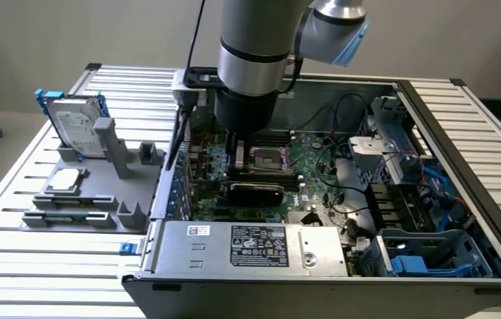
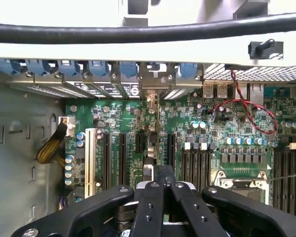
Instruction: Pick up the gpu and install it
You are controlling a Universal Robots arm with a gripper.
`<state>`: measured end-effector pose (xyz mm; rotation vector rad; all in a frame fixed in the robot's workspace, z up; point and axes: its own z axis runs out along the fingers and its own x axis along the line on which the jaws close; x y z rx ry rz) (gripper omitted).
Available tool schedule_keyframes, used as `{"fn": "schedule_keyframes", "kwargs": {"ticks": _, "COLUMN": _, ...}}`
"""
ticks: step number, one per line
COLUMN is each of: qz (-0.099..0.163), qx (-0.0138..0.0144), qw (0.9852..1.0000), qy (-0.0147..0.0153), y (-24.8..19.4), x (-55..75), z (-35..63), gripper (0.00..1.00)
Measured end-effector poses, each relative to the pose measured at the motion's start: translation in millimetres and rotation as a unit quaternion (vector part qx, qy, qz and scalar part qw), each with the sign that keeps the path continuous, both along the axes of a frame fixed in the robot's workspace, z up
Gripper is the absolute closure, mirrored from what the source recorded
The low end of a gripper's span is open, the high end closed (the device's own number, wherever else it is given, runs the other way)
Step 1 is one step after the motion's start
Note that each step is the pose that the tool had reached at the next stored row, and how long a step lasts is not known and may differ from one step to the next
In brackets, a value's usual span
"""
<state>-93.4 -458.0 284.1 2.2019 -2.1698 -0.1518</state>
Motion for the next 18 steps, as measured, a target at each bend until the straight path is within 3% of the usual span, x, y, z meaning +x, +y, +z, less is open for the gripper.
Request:
{"fn": "schedule_keyframes", "kwargs": {"ticks": 9, "qz": 0.001, "qx": -0.0001, "qw": 1.0, "qy": 0.0006, "y": -0.8, "x": -22.1, "z": 0.1, "gripper": 0.89}}
{"fn": "schedule_keyframes", "kwargs": {"ticks": 18, "qz": 0.002, "qx": -0.0002, "qw": 1.0, "qy": 0.0042, "y": -3.3, "x": -29.5, "z": 0.9, "gripper": 0.89}}
